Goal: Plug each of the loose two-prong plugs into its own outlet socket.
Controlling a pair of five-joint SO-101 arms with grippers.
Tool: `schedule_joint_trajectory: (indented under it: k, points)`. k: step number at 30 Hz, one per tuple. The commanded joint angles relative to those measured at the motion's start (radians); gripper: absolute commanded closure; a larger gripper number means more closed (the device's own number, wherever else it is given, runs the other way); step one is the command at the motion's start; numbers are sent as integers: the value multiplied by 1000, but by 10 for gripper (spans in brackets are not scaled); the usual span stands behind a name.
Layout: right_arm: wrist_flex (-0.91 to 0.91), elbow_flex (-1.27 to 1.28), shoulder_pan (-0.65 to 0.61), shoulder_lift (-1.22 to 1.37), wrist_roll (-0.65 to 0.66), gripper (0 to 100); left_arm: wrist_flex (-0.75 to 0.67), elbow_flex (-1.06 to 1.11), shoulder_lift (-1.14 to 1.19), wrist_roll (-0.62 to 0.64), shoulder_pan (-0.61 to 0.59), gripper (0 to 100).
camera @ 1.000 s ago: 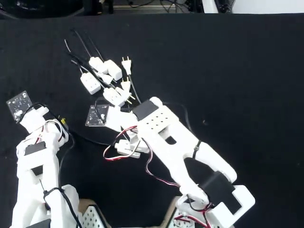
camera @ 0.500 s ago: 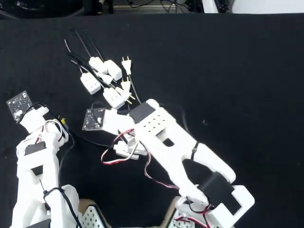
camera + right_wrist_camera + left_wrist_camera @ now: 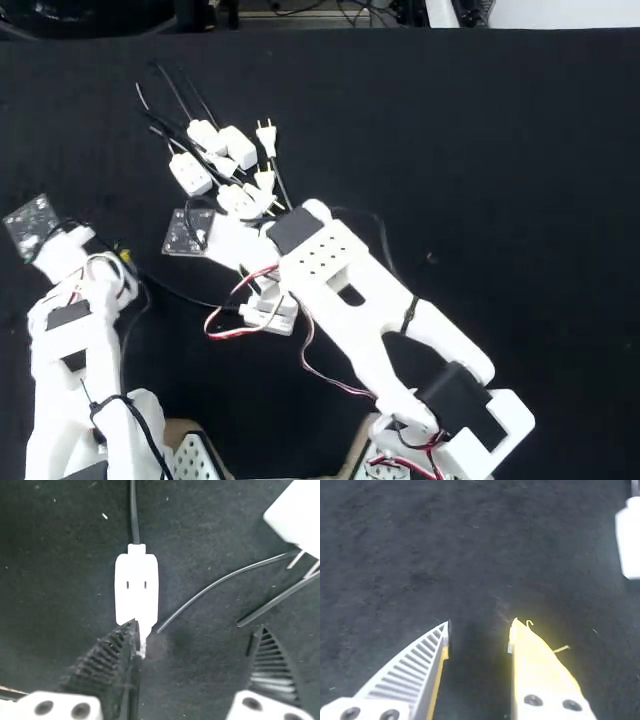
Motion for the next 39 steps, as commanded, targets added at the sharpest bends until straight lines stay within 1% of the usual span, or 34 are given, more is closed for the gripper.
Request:
schedule_joint_trajectory:
  k: [1, 4, 7, 9, 11, 15, 18, 26, 34, 39]
  points:
    - [29, -76, -17, -5, -9, 669, -12, -21, -28, 34, -51, 798]
    - [41, -59, -18, 4, 0, 669, -14, -21, -28, 55, -54, 798]
    - [26, -10, -63, 4, 2, 668, -14, -21, -28, 60, -54, 798]
    - [-5, 18, -101, 4, -5, 667, -14, -21, -28, 60, -56, 798]
    - [-64, 51, -114, 5, -9, 666, -14, -21, -28, 60, -56, 798]
    - [-155, 120, -103, 5, -9, 666, -14, -21, -28, 60, -77, 798]
    - [-169, 150, -101, 5, -9, 666, -14, -22, -28, 61, -97, 798]
    - [-253, 203, -100, 5, -11, 666, -14, -22, -28, 61, -97, 798]
    - [-264, 211, -100, 13, -11, 666, -14, -22, -28, 61, -97, 798]
    - [-296, 199, -98, 101, -9, 666, -14, -22, -28, 61, -101, 798]
